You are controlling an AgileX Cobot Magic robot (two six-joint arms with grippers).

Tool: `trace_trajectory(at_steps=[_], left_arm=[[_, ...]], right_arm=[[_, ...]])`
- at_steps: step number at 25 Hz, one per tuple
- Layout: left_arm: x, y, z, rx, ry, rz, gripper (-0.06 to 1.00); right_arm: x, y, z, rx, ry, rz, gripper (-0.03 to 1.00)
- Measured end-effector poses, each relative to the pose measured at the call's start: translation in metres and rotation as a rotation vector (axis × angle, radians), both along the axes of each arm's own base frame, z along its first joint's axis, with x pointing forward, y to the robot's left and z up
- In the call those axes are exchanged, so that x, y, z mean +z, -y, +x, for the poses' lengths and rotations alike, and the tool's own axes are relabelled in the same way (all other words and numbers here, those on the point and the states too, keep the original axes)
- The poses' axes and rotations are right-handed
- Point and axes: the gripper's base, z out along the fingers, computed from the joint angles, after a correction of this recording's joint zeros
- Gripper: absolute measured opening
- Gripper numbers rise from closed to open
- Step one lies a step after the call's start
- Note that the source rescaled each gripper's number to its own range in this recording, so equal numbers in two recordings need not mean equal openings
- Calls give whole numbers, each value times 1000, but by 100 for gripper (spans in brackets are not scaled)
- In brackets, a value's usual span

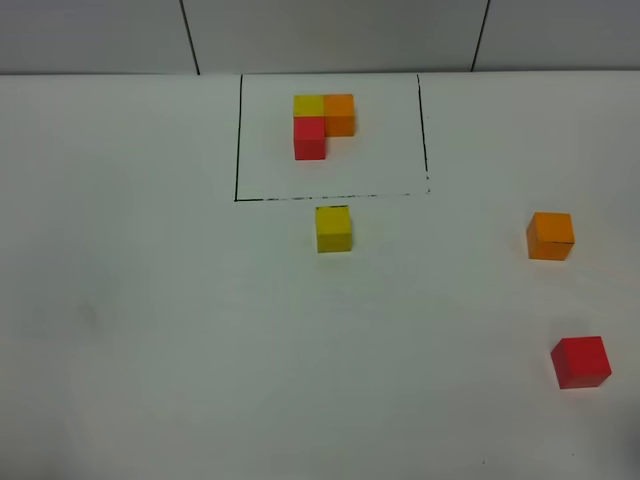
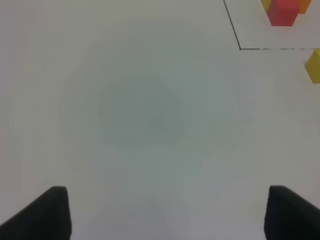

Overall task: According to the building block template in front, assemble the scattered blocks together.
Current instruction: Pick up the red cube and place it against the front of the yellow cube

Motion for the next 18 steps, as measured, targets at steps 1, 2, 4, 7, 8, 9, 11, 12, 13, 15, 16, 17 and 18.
trace_trajectory(at_steps=[1,2,4,7,8,9,11,12,13,15,16,17,18], left_arm=[[0,0,0,0,0,-1,65],[0,0,0,0,0,-1,65],[0,0,0,0,0,-1,65],[0,0,0,0,-1,-1,65],[0,0,0,0,-1,-1,65],[0,0,0,0,-1,-1,65],[0,0,0,0,-1,-1,65],[0,0,0,0,-1,-1,65],[0,0,0,0,-1,-1,65],[0,0,0,0,-1,-1,65],[0,0,0,0,-1,-1,65],[0,0,0,0,-1,-1,65],[0,0,0,0,-1,-1,65]], right_arm=[[3,1,16,-4,-30,-6,85],[4,1,30,-7,-53,-12,87],[5,2,64,-9,-128,-22,89],[-1,3,113,-10,-234,-24,90],[-6,3,130,-9,-274,-24,90],[-10,3,143,-9,-301,-24,90],[-22,3,173,-9,-359,-24,90],[-28,3,186,-10,-379,-21,90],[-34,3,195,-9,-398,-21,91],[-46,3,214,-10,-432,-19,91],[-50,3,221,-11,-438,-20,91],[-54,3,229,-11,-443,-20,91],[-57,4,236,-11,-443,-20,91]])
